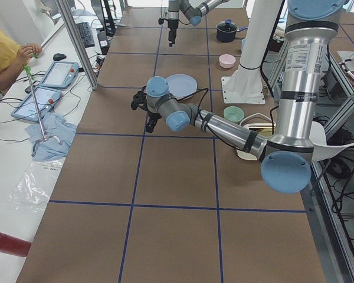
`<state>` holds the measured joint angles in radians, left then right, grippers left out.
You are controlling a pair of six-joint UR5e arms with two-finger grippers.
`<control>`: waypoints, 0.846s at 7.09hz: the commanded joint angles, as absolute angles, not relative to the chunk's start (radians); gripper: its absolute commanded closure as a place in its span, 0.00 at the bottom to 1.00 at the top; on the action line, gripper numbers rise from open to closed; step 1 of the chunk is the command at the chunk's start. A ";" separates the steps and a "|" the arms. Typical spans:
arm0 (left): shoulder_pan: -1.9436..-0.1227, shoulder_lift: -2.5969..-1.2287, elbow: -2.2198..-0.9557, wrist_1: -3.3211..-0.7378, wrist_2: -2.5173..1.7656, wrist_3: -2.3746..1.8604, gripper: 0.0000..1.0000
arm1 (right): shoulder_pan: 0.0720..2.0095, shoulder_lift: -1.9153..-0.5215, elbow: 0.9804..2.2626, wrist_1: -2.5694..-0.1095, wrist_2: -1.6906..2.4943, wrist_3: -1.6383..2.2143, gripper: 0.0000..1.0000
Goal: Stack three plates with pink and blue
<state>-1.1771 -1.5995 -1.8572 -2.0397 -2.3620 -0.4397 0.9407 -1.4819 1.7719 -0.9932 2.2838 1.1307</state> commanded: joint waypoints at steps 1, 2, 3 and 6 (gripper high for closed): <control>-1.334 -1.513 -1.817 -2.037 -2.355 -0.168 0.00 | 1.178 -1.667 1.766 -1.073 2.342 0.682 0.00; -1.421 -1.503 -1.768 -2.037 -2.355 -0.064 0.00 | 1.304 -1.670 1.766 -1.239 2.362 0.432 0.00; -1.507 -1.505 -1.702 -2.036 -2.353 0.034 0.00 | 1.393 -1.660 1.764 -1.420 2.362 0.190 0.00; -1.539 -1.496 -1.657 -2.026 -2.263 0.055 0.00 | 1.480 -1.631 1.778 -1.585 2.362 0.055 0.00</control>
